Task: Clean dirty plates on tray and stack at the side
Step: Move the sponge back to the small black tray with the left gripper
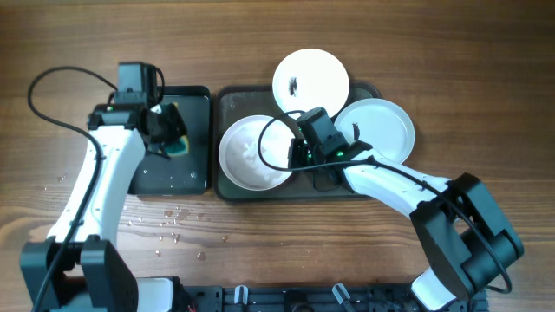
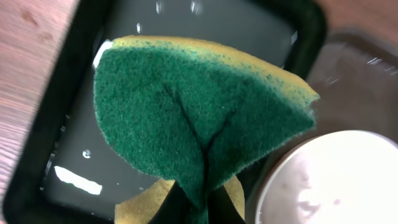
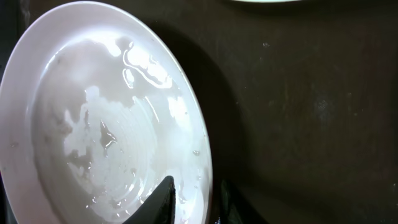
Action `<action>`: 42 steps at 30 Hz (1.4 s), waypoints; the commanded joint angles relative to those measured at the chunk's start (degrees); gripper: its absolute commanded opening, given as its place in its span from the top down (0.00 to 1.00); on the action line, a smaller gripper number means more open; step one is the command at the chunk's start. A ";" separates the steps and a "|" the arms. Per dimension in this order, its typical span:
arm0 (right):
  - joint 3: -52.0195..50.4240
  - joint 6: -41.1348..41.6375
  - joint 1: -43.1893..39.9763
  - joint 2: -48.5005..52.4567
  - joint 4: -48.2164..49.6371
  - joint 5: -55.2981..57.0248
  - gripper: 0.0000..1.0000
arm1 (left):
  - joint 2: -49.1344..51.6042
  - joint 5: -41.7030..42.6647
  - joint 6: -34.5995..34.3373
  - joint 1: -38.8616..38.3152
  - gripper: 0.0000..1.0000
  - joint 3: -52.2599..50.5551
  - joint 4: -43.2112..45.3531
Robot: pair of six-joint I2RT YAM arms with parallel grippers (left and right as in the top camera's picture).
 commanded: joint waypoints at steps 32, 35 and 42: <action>-0.48 0.81 0.26 0.87 1.03 -0.50 0.73 | 14.43 -2.47 0.70 0.20 0.76 -8.57 14.29; -0.48 0.81 0.26 0.87 1.01 -0.50 0.73 | 13.79 -2.05 0.70 0.20 0.26 -8.02 13.00; -0.48 0.79 0.26 0.87 1.11 -0.48 0.73 | 13.05 3.34 0.68 0.17 0.94 -7.37 8.46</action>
